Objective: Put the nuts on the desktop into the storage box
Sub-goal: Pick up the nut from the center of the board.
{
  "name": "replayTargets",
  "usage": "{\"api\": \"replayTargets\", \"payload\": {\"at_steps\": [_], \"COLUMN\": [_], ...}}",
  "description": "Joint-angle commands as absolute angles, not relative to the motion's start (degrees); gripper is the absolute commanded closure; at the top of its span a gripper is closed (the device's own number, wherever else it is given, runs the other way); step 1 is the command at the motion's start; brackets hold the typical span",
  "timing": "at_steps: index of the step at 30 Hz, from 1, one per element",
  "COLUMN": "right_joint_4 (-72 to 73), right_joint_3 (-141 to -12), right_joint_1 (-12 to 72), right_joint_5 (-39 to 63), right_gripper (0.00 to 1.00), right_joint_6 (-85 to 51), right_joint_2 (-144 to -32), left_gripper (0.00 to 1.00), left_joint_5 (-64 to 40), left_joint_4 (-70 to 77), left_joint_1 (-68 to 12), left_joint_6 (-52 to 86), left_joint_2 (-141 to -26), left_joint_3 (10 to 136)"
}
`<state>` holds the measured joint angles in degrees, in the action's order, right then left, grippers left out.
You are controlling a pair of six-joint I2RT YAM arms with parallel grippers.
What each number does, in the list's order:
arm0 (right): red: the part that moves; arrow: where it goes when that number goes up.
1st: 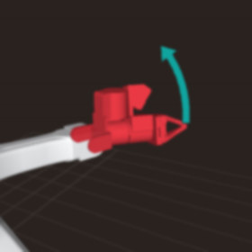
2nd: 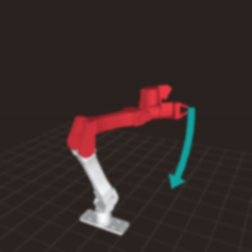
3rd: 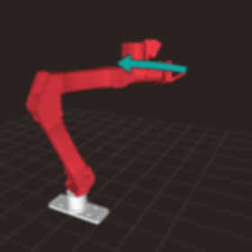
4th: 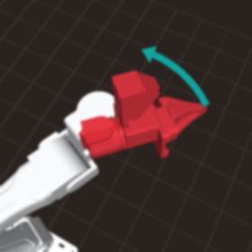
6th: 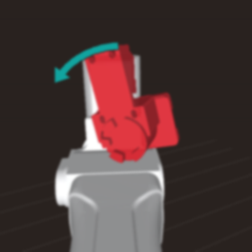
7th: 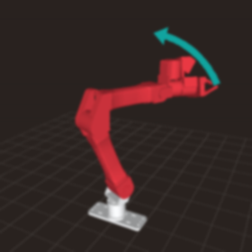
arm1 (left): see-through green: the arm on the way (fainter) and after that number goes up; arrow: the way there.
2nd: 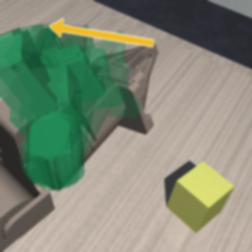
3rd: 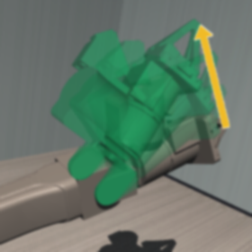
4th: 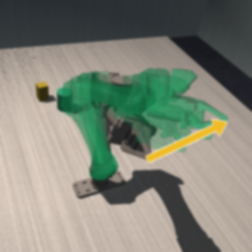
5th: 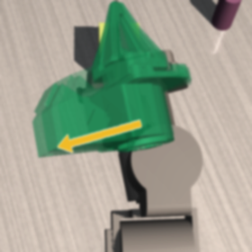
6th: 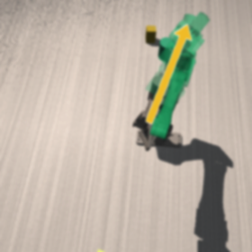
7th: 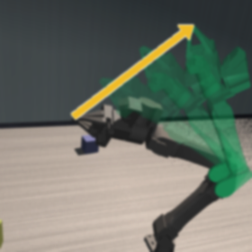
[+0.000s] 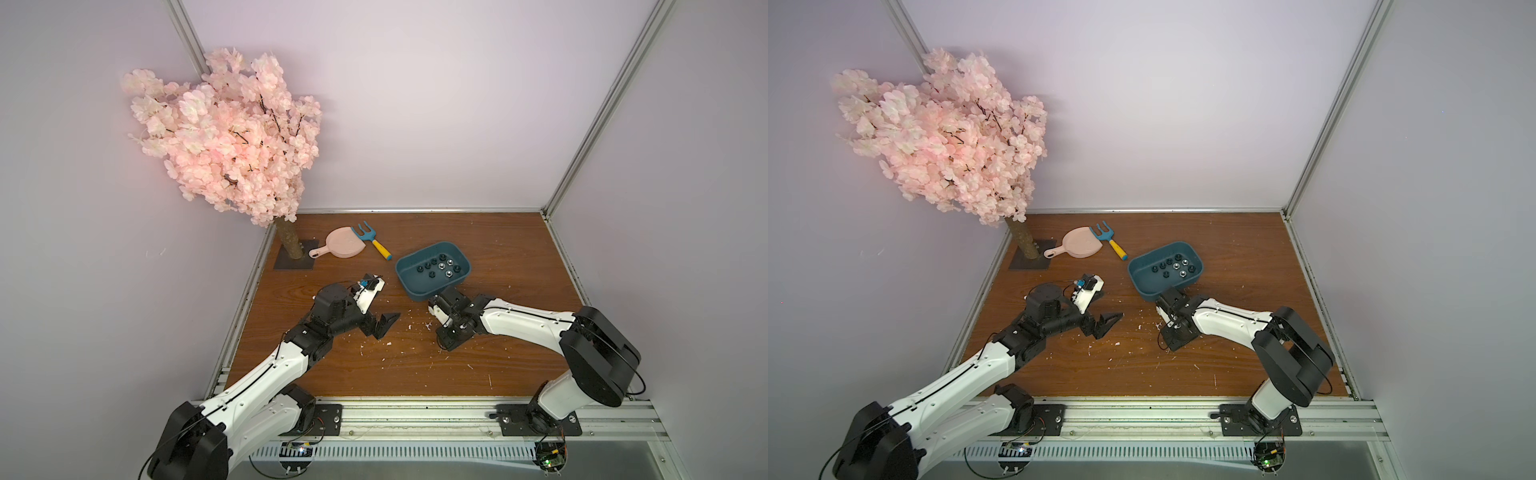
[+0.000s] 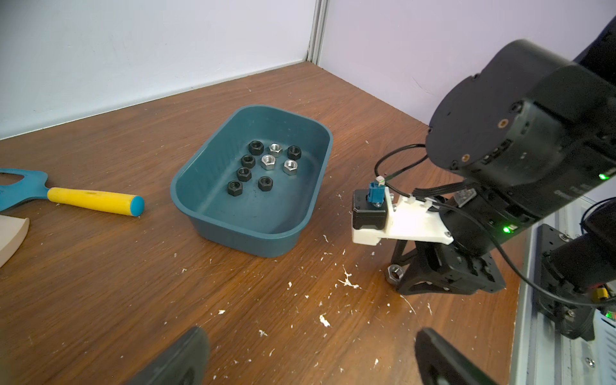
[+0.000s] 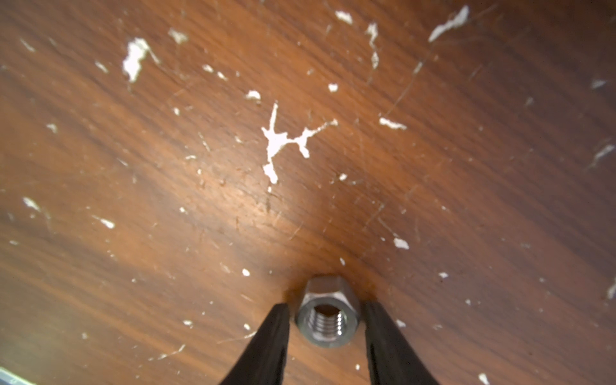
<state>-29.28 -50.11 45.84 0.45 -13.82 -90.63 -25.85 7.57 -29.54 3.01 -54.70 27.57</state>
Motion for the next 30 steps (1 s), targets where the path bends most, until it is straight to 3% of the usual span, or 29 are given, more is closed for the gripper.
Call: {"api": "replayTargets", "payload": {"at_steps": [1,10,16,20,30], "right_joint_4": [-29.1,-29.2,-30.2,-30.9,-27.9], "right_joint_3": [-51.2,-52.4,-54.5,-55.3,-55.2], "right_joint_1": [46.1,46.5,46.4,46.2,45.9], "right_joint_5": [-0.9,-3.7,-2.9,-3.4,-1.2], "right_gripper": [0.57,0.71,0.74,0.73,0.60], "right_joint_6": [-13.9,-13.2,-10.9,-9.9,-9.8], "right_joint_2": [-92.8,-92.7,-91.6,-91.2,-95.8], "left_gripper": [0.01,0.01,0.01,0.01,0.01], "left_joint_5": [-26.0,-25.9,-26.2,-26.4,-26.5], "left_joint_4": [8.7,9.0,9.2,10.2,10.8], "left_joint_1": [-30.0,-30.0,-30.0,-30.0,-30.0], "left_joint_6": [2.2,1.8,1.4,1.3,1.1], "left_joint_2": [-54.6,-54.3,-53.8,-52.8,-52.0], "left_joint_3": [27.2,26.9,26.6,26.0,25.4]}}
